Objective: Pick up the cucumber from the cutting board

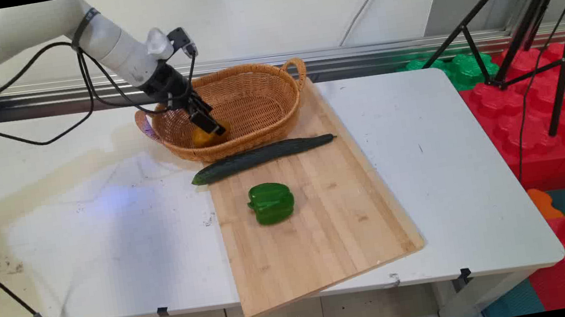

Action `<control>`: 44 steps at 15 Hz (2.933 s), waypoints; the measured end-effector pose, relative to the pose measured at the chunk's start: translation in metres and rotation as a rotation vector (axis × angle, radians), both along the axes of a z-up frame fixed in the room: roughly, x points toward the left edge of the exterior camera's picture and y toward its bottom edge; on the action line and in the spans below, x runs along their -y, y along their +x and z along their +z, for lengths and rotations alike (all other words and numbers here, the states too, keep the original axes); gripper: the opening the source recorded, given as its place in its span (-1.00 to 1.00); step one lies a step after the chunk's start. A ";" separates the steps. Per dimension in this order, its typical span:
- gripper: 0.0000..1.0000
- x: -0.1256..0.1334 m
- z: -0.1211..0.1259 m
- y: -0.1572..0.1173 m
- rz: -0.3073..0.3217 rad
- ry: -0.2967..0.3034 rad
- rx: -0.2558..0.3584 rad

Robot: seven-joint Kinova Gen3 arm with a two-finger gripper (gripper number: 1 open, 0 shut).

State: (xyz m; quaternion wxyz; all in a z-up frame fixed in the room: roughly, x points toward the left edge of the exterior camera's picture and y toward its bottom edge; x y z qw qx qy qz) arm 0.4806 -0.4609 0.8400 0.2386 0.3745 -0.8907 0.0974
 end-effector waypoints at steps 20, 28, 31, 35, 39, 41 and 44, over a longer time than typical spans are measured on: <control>1.00 -0.044 0.091 -0.073 -0.226 -0.121 -0.090; 1.00 -0.018 0.060 -0.125 -0.330 -0.126 -0.069; 1.00 -0.005 0.042 -0.144 -0.371 -0.121 -0.047; 1.00 0.014 0.018 -0.167 -0.423 -0.116 -0.010; 1.00 0.030 -0.003 -0.186 -0.455 -0.110 0.026; 1.00 0.038 -0.011 -0.193 -0.468 -0.114 0.043; 1.00 0.046 -0.021 -0.202 -0.489 -0.117 0.068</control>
